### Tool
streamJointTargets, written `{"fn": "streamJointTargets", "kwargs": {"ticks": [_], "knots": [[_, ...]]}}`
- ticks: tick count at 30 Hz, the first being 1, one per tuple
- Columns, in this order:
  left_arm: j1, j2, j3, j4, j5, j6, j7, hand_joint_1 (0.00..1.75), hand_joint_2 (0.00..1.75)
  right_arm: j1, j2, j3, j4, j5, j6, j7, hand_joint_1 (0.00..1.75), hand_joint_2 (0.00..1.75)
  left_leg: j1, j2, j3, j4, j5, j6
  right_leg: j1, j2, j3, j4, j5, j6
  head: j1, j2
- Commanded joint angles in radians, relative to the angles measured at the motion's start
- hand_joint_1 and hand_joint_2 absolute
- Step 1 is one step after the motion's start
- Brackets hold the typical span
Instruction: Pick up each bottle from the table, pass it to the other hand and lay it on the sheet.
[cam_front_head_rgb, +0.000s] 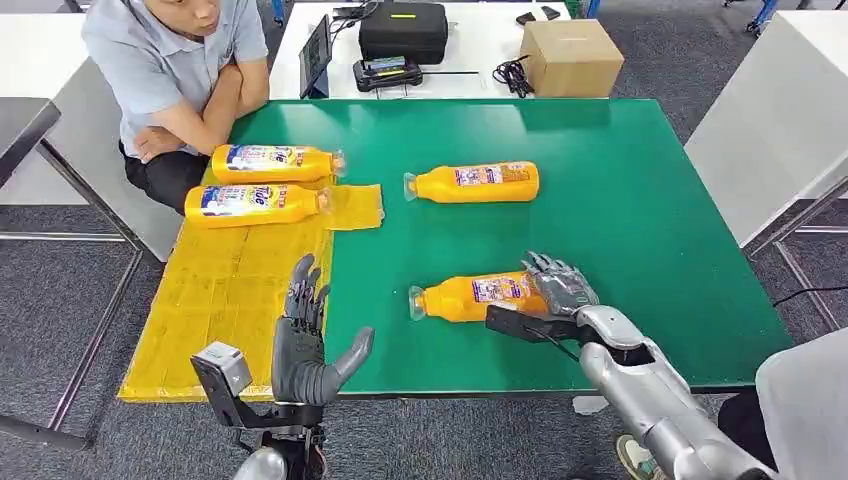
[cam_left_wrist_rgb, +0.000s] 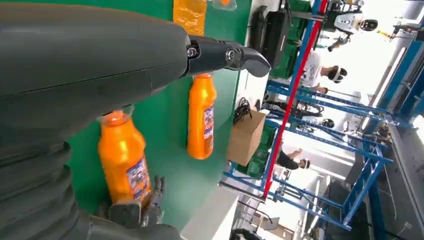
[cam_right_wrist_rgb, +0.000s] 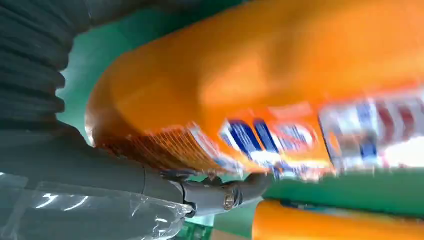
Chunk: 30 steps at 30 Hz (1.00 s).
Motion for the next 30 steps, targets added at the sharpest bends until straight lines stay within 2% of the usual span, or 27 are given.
{"fn": "streamJointTargets", "kwargs": {"ticks": [1,5,7,9,19,24,27,30], "knots": [[-0.037,0.009,-0.038,0.075,0.014,0.001,0.004,0.0,1.75,-0.103,-0.055,0.18,0.184,0.015,0.063,-0.034,1.75,1.75,0.001,-0.001,0.001,0.0,0.0,-0.001,0.001,-0.002,0.002,-0.001,0.0,-0.001,0.0,0.0],[-0.044,0.011,-0.042,0.084,0.024,-0.004,-0.001,0.0,1.75,-0.102,-0.061,0.181,0.188,-0.039,0.098,-0.056,1.75,1.75,0.001,-0.002,0.004,-0.001,0.001,-0.001,0.002,-0.002,0.005,-0.003,0.001,-0.002,0.0,0.0],[-0.06,0.015,-0.055,0.102,0.045,-0.015,-0.012,0.0,1.75,-0.079,-0.092,0.147,0.171,-0.18,0.181,-0.11,1.75,1.75,0.001,-0.002,0.005,-0.001,0.001,-0.001,0.001,-0.003,0.006,-0.002,0.0,-0.001,0.0,0.0],[-0.072,0.016,-0.067,0.116,0.06,-0.016,-0.024,0.0,1.75,-0.056,-0.132,0.147,0.148,-0.251,0.184,-0.126,1.75,1.75,0.0,-0.005,0.005,-0.001,0.001,-0.001,0.001,-0.006,0.007,-0.002,0.0,-0.001,0.0,0.0],[-0.072,0.02,-0.071,0.112,0.063,-0.015,-0.026,0.0,1.75,-0.053,-0.124,0.145,0.151,-0.273,0.168,-0.124,1.75,1.75,0.0,-0.002,0.008,0.0,0.001,0.0,0.001,-0.003,0.01,-0.003,0.0,-0.001,0.0,0.0],[-0.068,0.011,-0.067,0.105,0.064,0.004,-0.049,0.0,1.75,0.039,-0.039,0.012,0.144,-0.401,0.066,-0.18,1.75,1.75,0.001,-0.002,0.01,-0.001,0.001,-0.001,0.001,-0.003,0.012,-0.004,0.001,-0.001,0.0,0.0],[-0.068,0.012,-0.067,0.104,0.064,0.004,-0.049,0.0,1.75,0.043,-0.033,0.014,0.141,-0.4,0.062,-0.18,1.75,1.75,0.002,0.0,0.01,-0.002,0.001,-0.001,0.002,-0.001,0.012,-0.004,0.002,-0.001,0.0,0.0],[-0.092,0.014,-0.015,0.125,0.137,0.032,-0.091,0.0,1.75,0.116,0.037,-0.137,0.024,-0.553,0.085,-0.282,1.75,1.75,0.002,0.001,0.011,-0.001,0.001,-0.002,0.002,0.0,0.011,-0.004,0.002,-0.002,0.0,0.0]]}}
